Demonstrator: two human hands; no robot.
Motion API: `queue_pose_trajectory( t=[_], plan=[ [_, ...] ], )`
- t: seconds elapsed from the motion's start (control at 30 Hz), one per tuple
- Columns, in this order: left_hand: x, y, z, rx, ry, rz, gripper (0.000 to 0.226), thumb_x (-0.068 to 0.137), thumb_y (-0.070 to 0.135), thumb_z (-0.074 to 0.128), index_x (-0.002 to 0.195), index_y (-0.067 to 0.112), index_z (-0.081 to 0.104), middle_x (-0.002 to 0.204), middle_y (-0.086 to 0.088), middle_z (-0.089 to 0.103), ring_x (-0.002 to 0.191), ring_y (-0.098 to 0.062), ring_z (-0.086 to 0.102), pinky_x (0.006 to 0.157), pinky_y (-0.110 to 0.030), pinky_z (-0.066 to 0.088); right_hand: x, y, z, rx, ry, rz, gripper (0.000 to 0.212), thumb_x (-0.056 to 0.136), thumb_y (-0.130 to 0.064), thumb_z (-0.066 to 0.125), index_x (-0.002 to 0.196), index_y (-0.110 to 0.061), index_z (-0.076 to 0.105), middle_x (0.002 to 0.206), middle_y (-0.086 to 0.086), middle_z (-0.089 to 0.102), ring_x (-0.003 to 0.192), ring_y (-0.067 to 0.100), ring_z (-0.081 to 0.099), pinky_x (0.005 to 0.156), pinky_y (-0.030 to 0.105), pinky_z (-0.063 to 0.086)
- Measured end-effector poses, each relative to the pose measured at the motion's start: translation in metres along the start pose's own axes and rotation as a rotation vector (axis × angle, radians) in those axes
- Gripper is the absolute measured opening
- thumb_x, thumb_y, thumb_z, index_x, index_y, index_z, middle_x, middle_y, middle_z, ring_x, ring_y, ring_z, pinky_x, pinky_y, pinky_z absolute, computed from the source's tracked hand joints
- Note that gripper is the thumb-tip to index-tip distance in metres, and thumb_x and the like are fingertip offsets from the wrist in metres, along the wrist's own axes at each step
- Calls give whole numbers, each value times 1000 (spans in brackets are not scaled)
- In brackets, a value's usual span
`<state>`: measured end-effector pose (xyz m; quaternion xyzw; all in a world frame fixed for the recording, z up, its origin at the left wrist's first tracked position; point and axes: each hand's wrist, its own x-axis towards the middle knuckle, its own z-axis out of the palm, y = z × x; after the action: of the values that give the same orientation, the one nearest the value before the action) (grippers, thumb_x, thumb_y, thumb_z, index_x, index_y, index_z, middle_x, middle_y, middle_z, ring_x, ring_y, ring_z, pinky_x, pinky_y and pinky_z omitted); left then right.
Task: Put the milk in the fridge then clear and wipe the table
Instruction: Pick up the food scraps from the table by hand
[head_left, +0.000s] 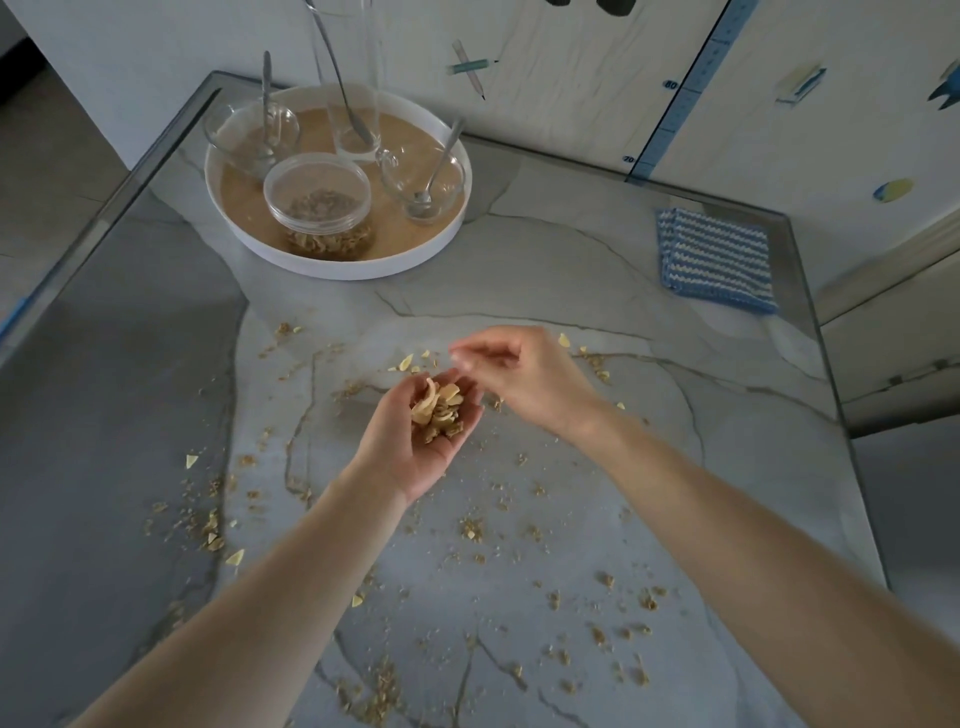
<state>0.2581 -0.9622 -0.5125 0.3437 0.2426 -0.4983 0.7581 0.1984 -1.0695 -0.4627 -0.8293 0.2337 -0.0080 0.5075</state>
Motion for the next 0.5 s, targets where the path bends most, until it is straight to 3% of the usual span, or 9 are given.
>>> queue_pose_trajectory(
  t=[0.13,0.2,0.3,0.4,0.5],
  plan=[
    [0,4,-5,-18,33,4,29,95,18,42,84,-1,63,75,-14,71,66,-24,71,71,-38,57,18,36,-24,-153,225,136,17,90,-15,54,97,-6,67,84,1,61,83,20,61,79,31,50],
    [-2,7,-8,-33,40,25,30,95,18,42,83,0,63,74,-14,71,66,-23,70,71,-37,57,21,53,-27,-309,175,205,15,89,-20,55,94,-10,65,84,1,59,86,22,59,76,27,44],
    [-5,11,-13,-65,60,61,33,95,19,41,79,1,63,72,-12,70,64,-21,70,71,-37,56,23,61,-14,-481,69,231,34,83,-31,64,107,-7,61,101,9,60,95,23,56,73,22,34],
    [-7,16,-16,-69,65,89,34,95,19,39,78,2,62,70,-11,70,63,-21,70,69,-34,56,26,53,2,-532,-13,184,50,77,-39,69,115,-8,57,114,14,52,101,27,54,79,25,36],
    [-8,19,-19,-80,66,107,33,95,19,38,78,3,61,69,-11,70,62,-20,70,64,-32,57,29,46,15,-574,-74,121,46,81,-31,67,121,-12,56,116,11,48,100,27,54,88,29,40]
  ],
)
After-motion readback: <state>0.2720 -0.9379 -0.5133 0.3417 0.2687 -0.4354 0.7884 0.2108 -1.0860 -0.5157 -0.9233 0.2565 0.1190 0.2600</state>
